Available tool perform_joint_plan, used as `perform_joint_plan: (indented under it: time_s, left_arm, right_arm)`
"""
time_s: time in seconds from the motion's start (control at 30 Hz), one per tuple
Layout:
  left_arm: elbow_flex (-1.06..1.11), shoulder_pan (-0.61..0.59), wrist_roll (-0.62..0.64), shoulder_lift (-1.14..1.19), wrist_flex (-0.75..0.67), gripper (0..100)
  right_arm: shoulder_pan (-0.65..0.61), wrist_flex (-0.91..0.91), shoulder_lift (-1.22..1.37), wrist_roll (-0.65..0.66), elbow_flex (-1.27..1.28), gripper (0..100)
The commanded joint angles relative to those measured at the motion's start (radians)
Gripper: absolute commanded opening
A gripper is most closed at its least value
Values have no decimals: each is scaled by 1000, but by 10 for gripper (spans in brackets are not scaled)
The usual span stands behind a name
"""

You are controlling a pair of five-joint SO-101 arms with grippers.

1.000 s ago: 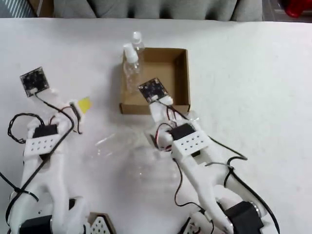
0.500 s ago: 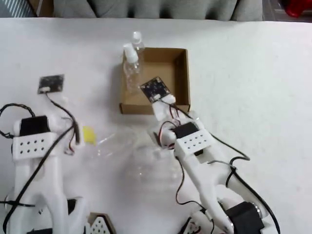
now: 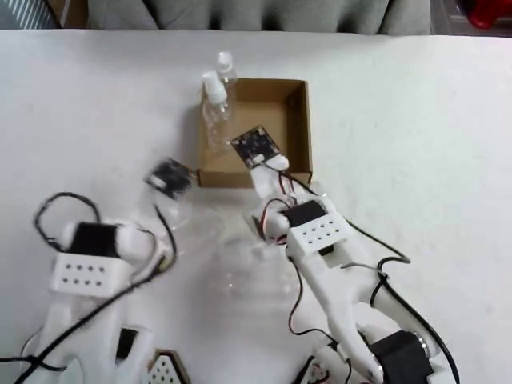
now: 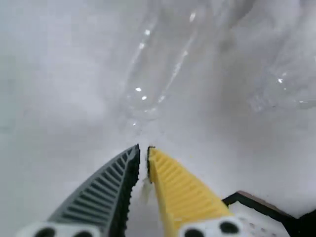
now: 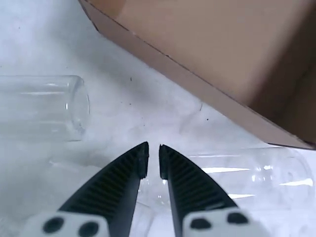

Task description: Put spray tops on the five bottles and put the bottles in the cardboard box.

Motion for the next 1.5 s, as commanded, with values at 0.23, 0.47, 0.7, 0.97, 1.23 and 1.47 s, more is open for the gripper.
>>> perform_joint_plan:
  time_s: [0.23, 0.47, 0.7, 0.97, 1.23, 1.47]
  left_arm:
    - [184, 191, -68, 153, -265, 20]
    - [138, -18, -35, 312, -396, 20]
    - [14, -185, 106, 444, -453, 20]
    - [-104, -203, 476, 616, -606, 21]
    - [-236, -203, 660, 668, -651, 24]
    - [-250, -205, 752, 631, -643, 21]
  right_arm:
    - [10, -2, -38, 12, -18, 18]
    - [18, -2, -38, 12, -18, 18]
    - [47, -2, -38, 12, -18, 18]
    - [47, -1, -38, 12, -18, 18]
    - [47, -1, -38, 12, -17, 18]
    - [47, -1, -38, 12, -17, 18]
